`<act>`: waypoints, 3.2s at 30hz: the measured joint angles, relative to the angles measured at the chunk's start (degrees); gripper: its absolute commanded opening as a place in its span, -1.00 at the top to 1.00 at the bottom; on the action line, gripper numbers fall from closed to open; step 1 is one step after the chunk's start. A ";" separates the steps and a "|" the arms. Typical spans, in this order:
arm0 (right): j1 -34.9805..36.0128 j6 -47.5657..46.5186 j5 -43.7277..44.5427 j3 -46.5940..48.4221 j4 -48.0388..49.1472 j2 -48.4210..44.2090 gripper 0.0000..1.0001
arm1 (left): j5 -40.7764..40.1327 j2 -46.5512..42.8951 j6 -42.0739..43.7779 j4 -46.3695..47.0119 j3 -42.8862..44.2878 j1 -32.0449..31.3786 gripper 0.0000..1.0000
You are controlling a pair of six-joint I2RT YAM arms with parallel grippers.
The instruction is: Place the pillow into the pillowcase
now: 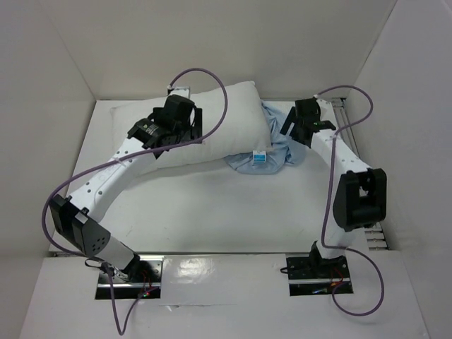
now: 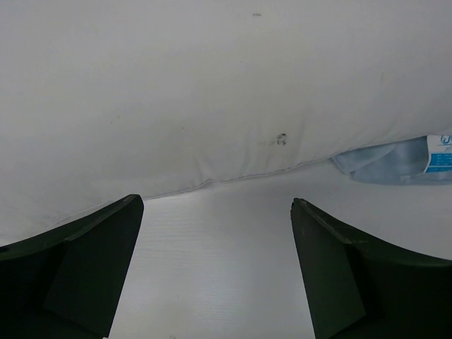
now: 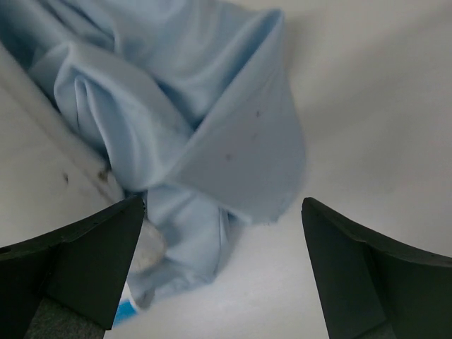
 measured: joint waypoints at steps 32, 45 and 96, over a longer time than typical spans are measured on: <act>-2.21 -4.24 -12.63 33.94 3.61 -20.02 1.00 | 19.10 9.03 -9.40 -1.86 -4.81 34.47 -0.85; -1.51 -2.97 -31.17 38.27 4.39 -14.29 1.00 | 31.30 21.51 -7.39 1.40 5.55 12.87 -0.78; -8.39 -5.60 -32.15 28.72 0.33 -3.72 -0.87 | 46.88 19.21 -7.13 -0.37 14.51 -9.16 -0.94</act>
